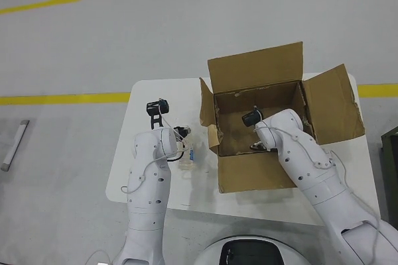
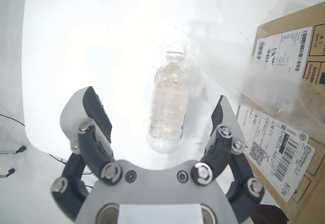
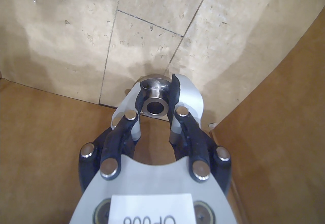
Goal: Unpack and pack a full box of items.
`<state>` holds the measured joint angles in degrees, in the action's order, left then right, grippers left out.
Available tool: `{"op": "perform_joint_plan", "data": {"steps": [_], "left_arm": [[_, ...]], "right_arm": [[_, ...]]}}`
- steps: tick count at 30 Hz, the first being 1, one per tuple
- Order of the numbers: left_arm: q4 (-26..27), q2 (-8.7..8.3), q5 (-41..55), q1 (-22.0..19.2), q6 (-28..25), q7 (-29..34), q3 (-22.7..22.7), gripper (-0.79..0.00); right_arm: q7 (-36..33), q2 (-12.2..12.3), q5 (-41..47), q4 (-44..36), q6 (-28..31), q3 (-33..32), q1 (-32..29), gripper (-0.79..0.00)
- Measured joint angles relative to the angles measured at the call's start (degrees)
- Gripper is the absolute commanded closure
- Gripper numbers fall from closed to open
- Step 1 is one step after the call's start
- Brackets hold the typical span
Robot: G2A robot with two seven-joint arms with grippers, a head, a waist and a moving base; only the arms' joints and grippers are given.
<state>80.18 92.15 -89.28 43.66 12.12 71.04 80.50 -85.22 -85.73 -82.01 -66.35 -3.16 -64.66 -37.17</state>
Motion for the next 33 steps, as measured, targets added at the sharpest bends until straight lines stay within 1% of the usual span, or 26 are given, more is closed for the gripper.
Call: {"op": "perform_joint_plan", "data": {"steps": [6, 17, 20, 24, 25, 26, 27, 28, 31, 33], "left_arm": [[0.0, 0.0, 0.0, 0.0, 0.0, 0.0, 0.0, -0.785], [0.0, 0.0, 0.0, 0.0, 0.0, 0.0, 0.0, -0.785], [0.0, 0.0, 0.0, 0.0, 0.0, 0.0, 0.0, -0.785], [0.0, 0.0, 0.0, 0.0, 0.0, 0.0, 0.0, -0.785], [0.0, 0.0, 0.0, 0.0, 0.0, 0.0, 0.0, -0.785], [0.0, 0.0, 0.0, 0.0, 0.0, 0.0, 0.0, -0.785], [0.0, 0.0, 0.0, 0.0, 0.0, 0.0, 0.0, -0.785], [0.0, 0.0, 0.0, 0.0, 0.0, 0.0, 0.0, -0.785], [0.0, 0.0, 0.0, 0.0, 0.0, 0.0, 0.0, -0.785], [0.0, 0.0, 0.0, 0.0, 0.0, 0.0, 0.0, -0.785]], "right_arm": [[0.99, 0.11, -0.32, -0.26, 0.2, -0.53, -0.02, 0.0], [3.35, 0.7, -1.62, -5.05, 1.35, -3.2, 1.29, 0.0], [4.73, 0.74, -0.98, -3.58, 1.99, -3.74, 1.98, 0.0], [6.88, 0.46, 0.51, 0.93, 2.81, -3.45, 3.84, 0.0], [7.44, 0.34, 0.88, 2.54, 2.91, -3.25, 4.58, -0.052], [7.8, 0.25, 1.13, 3.72, 2.9, -3.11, 5.14, -0.148], [8.08, 0.16, 1.32, 4.9, 2.84, -2.96, 5.68, -0.209], [8.44, 0.04, 1.55, 6.28, 2.74, -2.74, 6.37, -0.243], [8.95, -0.24, 1.97, 8.04, 2.47, -2.12, 7.56, -0.243], [8.67, -0.37, 2.35, 8.01, 2.55, -1.77, 7.73, -0.262]]}}
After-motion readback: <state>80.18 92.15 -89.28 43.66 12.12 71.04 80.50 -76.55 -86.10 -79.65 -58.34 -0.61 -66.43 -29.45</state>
